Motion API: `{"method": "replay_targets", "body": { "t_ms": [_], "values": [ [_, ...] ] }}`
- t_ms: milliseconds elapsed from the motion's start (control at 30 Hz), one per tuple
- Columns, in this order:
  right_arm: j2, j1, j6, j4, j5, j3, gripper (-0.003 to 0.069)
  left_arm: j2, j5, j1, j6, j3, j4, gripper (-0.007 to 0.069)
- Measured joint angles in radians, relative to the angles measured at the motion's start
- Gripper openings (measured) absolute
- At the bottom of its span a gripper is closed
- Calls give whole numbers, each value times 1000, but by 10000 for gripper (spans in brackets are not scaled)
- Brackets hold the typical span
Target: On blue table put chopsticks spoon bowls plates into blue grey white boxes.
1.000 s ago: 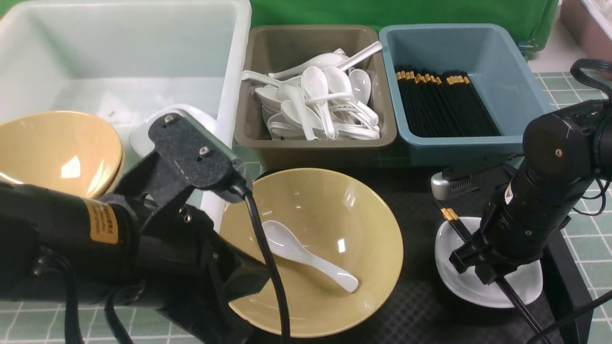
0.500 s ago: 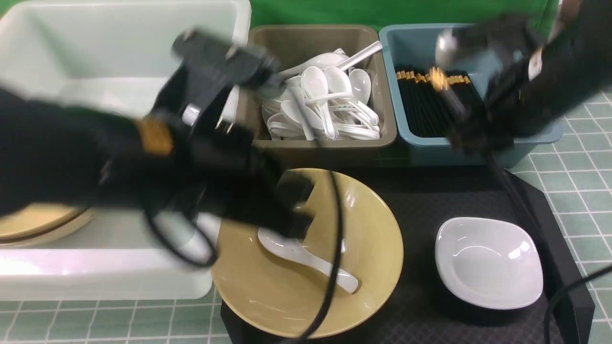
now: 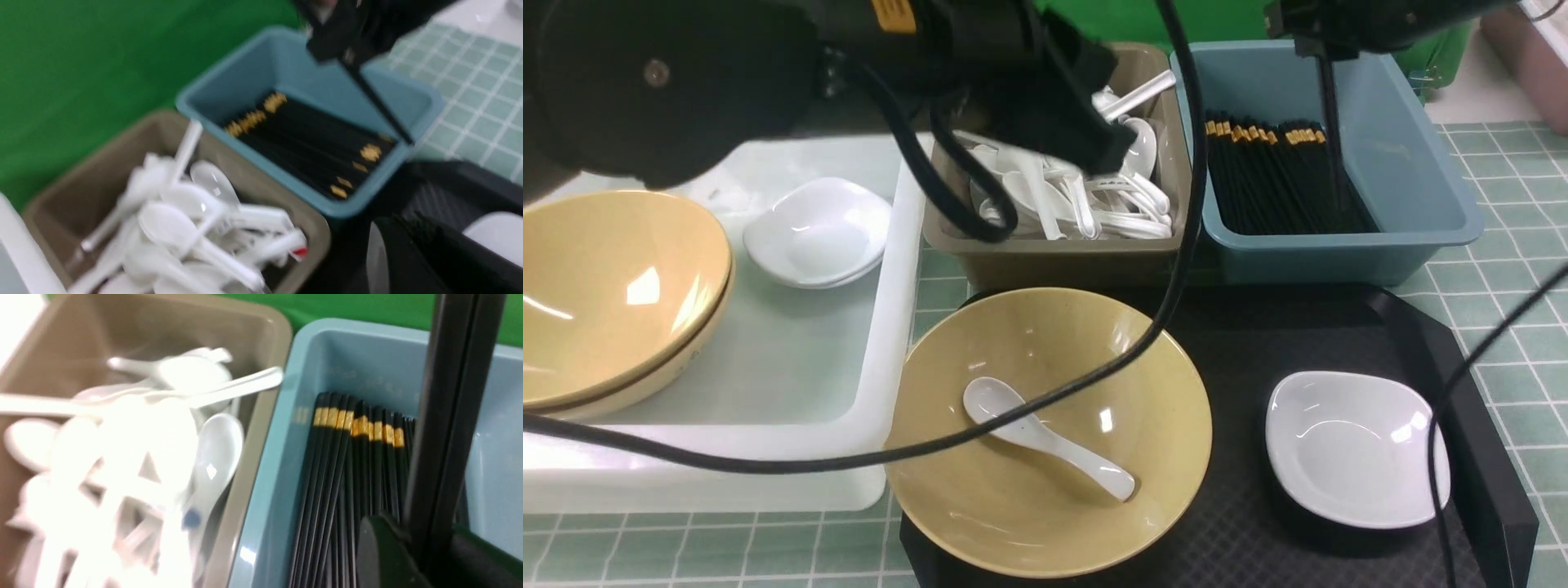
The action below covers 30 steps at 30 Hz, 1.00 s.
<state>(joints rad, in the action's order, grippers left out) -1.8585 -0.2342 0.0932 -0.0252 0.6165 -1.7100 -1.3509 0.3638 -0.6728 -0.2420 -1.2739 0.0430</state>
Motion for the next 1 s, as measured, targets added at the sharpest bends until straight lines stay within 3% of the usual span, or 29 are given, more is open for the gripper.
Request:
{"method": "replay_targets", "body": {
  "t_ms": [133,400,467,600,733,1000],
  "values": [
    [-104,11,17,0,-38,-43,161,4,20,0,0,-2,-9,1],
    [-261,34,36,2,-42,-150,164,38,201,1,0,-2,-10,1],
    [-281,36,38,5,-24,-165,181,51,227,1,0,-2,-10,1],
    [-283,39,42,7,34,-186,288,80,272,1,5,-2,-11,1],
    [-254,41,21,9,211,-238,390,137,361,1,20,-2,-11,1],
    [-146,-11,-184,8,540,-282,411,287,624,1,30,9,-25,1]
  ]
}}
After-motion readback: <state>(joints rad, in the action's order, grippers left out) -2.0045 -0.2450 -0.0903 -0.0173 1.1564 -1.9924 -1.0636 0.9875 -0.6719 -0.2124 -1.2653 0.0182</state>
